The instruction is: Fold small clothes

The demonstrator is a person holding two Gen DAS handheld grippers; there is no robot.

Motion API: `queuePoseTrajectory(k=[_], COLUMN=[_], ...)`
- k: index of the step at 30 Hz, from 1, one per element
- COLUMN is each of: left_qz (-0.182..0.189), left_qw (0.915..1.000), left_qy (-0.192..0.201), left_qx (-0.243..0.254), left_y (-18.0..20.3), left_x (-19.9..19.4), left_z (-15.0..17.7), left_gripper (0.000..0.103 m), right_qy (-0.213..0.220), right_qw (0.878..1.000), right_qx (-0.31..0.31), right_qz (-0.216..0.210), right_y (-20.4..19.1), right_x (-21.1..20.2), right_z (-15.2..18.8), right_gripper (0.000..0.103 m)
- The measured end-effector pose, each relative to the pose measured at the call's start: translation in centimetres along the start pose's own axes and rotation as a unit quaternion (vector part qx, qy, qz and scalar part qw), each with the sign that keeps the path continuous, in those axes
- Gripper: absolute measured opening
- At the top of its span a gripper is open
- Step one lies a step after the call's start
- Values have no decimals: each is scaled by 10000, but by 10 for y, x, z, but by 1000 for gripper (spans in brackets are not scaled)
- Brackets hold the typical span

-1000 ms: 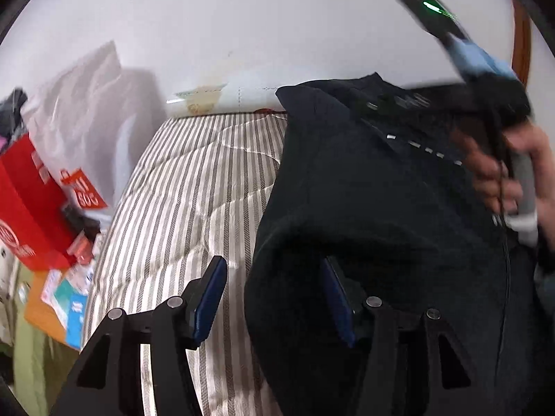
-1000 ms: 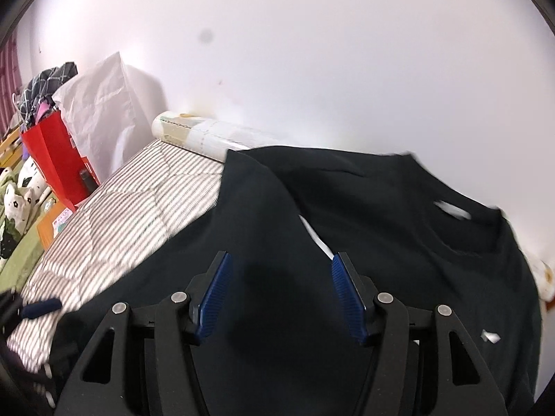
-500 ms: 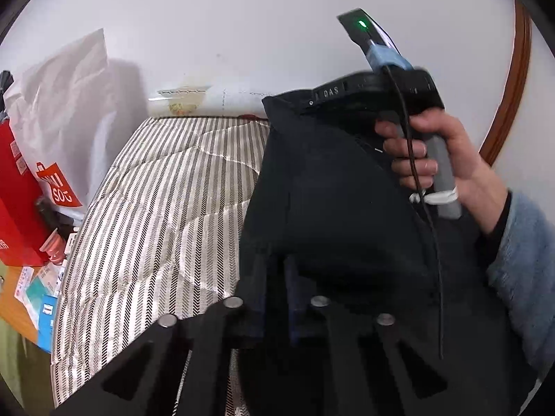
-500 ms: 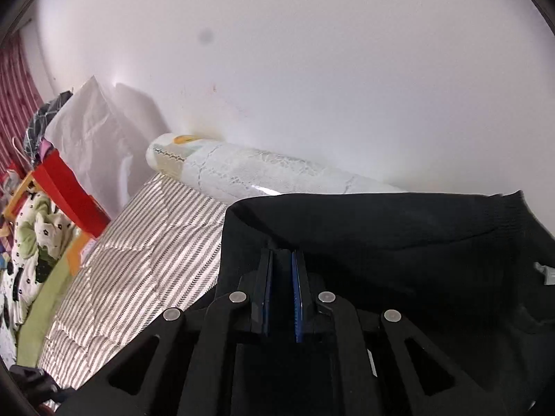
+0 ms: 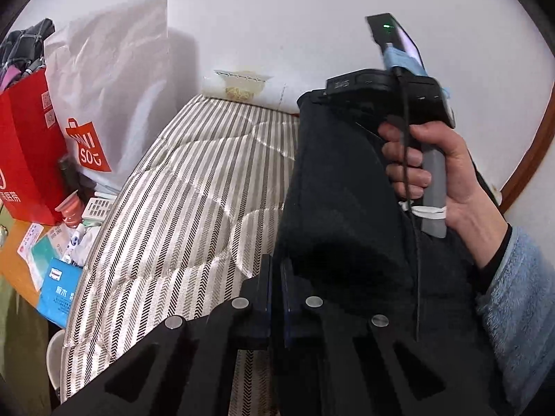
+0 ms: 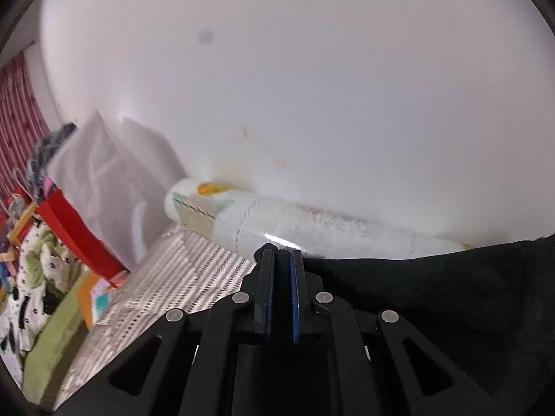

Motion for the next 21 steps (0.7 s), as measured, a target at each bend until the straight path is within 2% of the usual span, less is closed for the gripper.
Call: queuePoseTrajectory(k=[3, 5, 8, 9, 11, 13, 18, 21], left_qz=[-32, 18, 68, 88, 128, 159, 295, 354], left_qw=[10000, 10000, 9998, 9996, 9994, 9993, 9992, 9992], left_qy=[-24, -48, -127, -138, -146, -114, -42, -118], left_qx=[46, -11, -157, -211, -299, -330, -265, -126], left_y=[0, -1, -4, -6, -7, -6, 2, 11], left_x=[1, 1, 0, -1, -3, -5, -10, -9], left_z=[1, 1, 1, 1, 1, 0, 4, 10], left_gripper=[5, 6, 8, 12, 23, 39, 40, 46], right_qy=[-46, -84, -58, -19, 77, 83, -107, -302], right_qw=[9995, 9997, 9999, 9999, 9996, 9988, 9921, 9801], right_qx=[-231, -220, -119, -100, -111, -129, 250, 409], right_qz=[208, 70, -35, 8, 237, 461, 1227, 1921], right_y=[-8, -9, -1, 3, 14, 27, 80, 114], right_x=[12, 10, -9, -21, -46, -73, -158, -214], right_z=[6, 7, 7, 9, 17, 31, 96, 150], right_gripper=[11, 15, 41, 53, 54, 54, 54, 54])
Point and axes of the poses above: each gripper's, at about its wrist camera, not at the fingertips, and x roughly the way its jaws point, y to its right, z to its underside, the point moved 6 cm from there along x, roughly the way its jaws point, and after that the axes turned 12 degrees about -x, right-handed, at the moved point
